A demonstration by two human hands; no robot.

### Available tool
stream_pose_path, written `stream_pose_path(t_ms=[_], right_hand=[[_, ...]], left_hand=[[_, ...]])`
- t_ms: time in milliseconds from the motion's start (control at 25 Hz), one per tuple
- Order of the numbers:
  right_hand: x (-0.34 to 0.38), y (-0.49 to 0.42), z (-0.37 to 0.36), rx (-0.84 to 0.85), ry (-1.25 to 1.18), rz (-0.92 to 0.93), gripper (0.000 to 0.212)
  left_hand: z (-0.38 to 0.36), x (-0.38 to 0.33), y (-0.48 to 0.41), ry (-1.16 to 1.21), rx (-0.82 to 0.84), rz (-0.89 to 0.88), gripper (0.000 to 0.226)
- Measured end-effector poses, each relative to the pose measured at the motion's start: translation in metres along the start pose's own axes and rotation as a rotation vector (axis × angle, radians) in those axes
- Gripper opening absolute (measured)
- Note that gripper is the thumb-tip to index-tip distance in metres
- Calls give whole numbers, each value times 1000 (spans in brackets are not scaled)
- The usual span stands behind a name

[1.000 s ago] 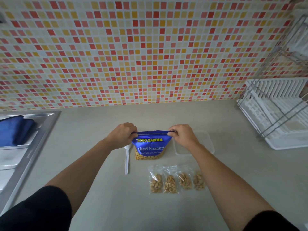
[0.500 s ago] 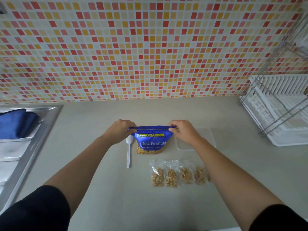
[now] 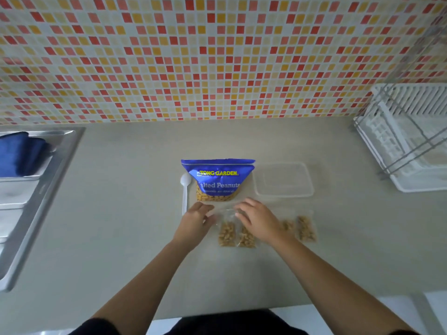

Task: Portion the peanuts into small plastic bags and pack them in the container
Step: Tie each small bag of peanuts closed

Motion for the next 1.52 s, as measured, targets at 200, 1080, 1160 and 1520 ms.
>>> stream_pose_path(t_ms=[200, 1080, 1160, 1520], right_hand=[[-8, -6, -24, -48, 130, -86, 33], [26, 31, 35, -390, -555, -446, 15], [29, 31, 43, -431, -527, -426, 13], [30, 34, 55, -452, -559, -399, 15]], left_hand=[[-31, 13, -4, -30, 44, 254, 38], [31, -60, 8, 238, -18, 69, 4], [36, -62, 8, 225, -58, 42, 5], [45, -45, 10, 291, -82, 151, 10]])
Point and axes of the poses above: each hand's wrist, its own y-axis away from the middle knuckle, its own z-axis out of the back of the hand, x = y × z, the point moved 7 cm from there along -y, towards the middle knuckle, and after that the axes turned 12 degrees about -x, right-handed, at the moved point
